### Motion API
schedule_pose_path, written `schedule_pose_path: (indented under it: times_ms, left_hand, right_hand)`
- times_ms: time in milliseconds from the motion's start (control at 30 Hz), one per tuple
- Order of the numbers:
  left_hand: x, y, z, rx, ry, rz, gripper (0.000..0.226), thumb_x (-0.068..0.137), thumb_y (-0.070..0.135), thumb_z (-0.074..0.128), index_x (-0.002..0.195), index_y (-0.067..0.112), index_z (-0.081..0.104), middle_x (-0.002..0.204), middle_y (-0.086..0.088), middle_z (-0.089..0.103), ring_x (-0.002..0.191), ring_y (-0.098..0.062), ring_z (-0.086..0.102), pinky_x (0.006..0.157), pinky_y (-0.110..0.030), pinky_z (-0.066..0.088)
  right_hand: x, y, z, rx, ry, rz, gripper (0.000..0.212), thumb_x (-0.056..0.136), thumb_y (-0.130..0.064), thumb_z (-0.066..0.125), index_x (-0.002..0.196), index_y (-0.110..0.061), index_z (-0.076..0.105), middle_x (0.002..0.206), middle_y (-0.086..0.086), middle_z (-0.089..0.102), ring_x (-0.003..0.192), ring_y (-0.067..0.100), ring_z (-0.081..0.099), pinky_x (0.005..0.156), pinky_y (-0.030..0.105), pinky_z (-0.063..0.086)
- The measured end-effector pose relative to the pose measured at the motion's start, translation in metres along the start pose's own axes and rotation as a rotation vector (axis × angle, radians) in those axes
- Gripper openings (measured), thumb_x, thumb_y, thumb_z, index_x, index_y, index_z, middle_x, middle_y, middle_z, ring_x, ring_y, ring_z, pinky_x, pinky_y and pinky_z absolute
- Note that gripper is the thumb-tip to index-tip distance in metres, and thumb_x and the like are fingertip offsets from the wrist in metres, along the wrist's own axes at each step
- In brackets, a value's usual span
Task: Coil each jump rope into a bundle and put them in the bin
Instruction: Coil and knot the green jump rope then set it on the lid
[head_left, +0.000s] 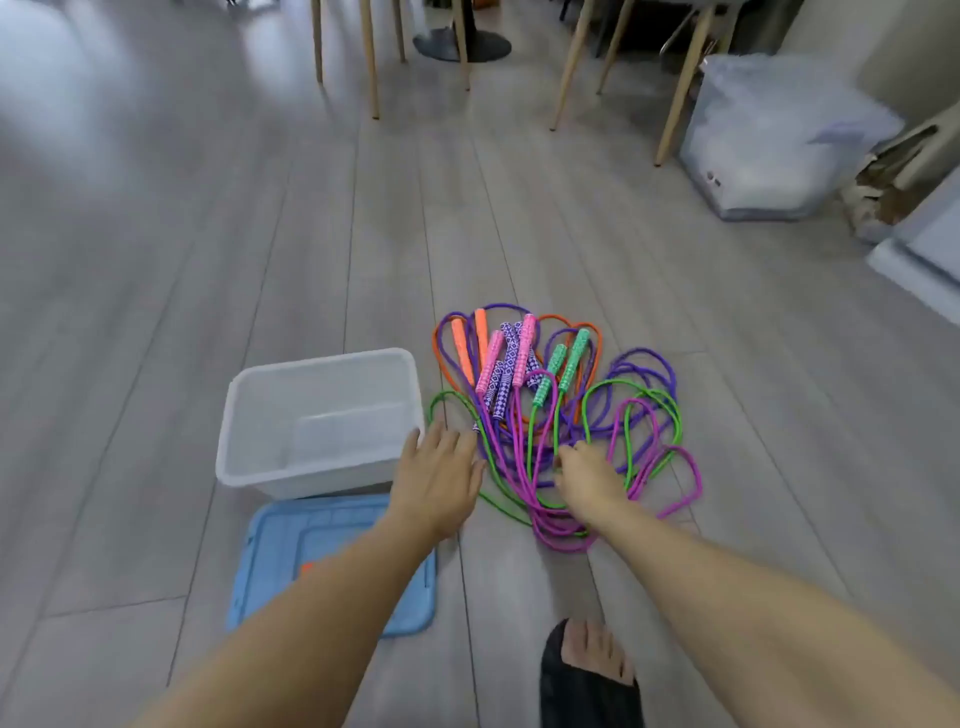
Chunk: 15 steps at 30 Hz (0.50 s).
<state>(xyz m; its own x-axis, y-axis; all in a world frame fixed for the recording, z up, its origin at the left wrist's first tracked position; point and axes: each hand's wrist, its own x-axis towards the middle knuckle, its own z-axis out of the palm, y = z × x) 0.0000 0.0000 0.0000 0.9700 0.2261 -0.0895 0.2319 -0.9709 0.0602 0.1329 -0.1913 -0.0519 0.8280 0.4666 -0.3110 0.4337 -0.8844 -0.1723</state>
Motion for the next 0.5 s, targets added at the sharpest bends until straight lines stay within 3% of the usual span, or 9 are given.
schedule_pose_path:
  times_ms: [100,200,400,500]
  left_hand:
    - [0.021,-0.008,0.021,-0.011,0.034,0.009,0.046,0.099,0.044,0.026,0.119,0.021,0.061,0.113,-0.003,0.066,0.122,-0.03,0.053,0.106,-0.048,0.038]
    - [0.034,-0.008,0.031,-0.001,0.075,0.044,0.043,0.099,0.042,0.027,0.118,0.02,0.059,0.115,-0.004,0.065,0.124,-0.03,0.053,0.109,-0.05,0.036]
    - [0.036,-0.005,0.029,-0.003,0.105,0.084,0.043,0.1,0.041,0.024,0.12,0.021,0.056,0.12,-0.003,0.061,0.126,-0.029,0.05,0.11,-0.048,0.036]
    - [0.032,-0.005,0.015,0.017,0.105,0.089,0.044,0.1,0.041,0.022,0.116,0.019,0.057,0.118,-0.005,0.062,0.122,-0.029,0.052,0.106,-0.047,0.039]
  right_hand:
    - [0.027,-0.005,0.017,0.112,0.025,0.07,0.035,0.097,-0.024,0.064,0.124,-0.005,0.057,0.123,0.018,0.059,0.119,0.038,0.056,0.1,0.043,0.045]
    - [0.044,-0.009,0.027,0.192,0.017,0.16,0.038,0.095,-0.019,0.066,0.127,-0.003,0.053,0.126,0.02,0.059,0.121,0.041,0.056,0.1,0.046,0.047]
    - [0.043,0.001,0.039,0.293,0.103,0.181,0.025,0.09,0.002,0.049,0.112,-0.009,0.046,0.106,0.018,0.064,0.098,0.041,0.061,0.074,0.044,0.046]
    - [0.037,-0.003,0.014,0.436,0.185,0.2,0.027,0.09,0.002,0.053,0.112,-0.014,0.051,0.102,0.012,0.066,0.095,0.038,0.062,0.078,0.044,0.052]
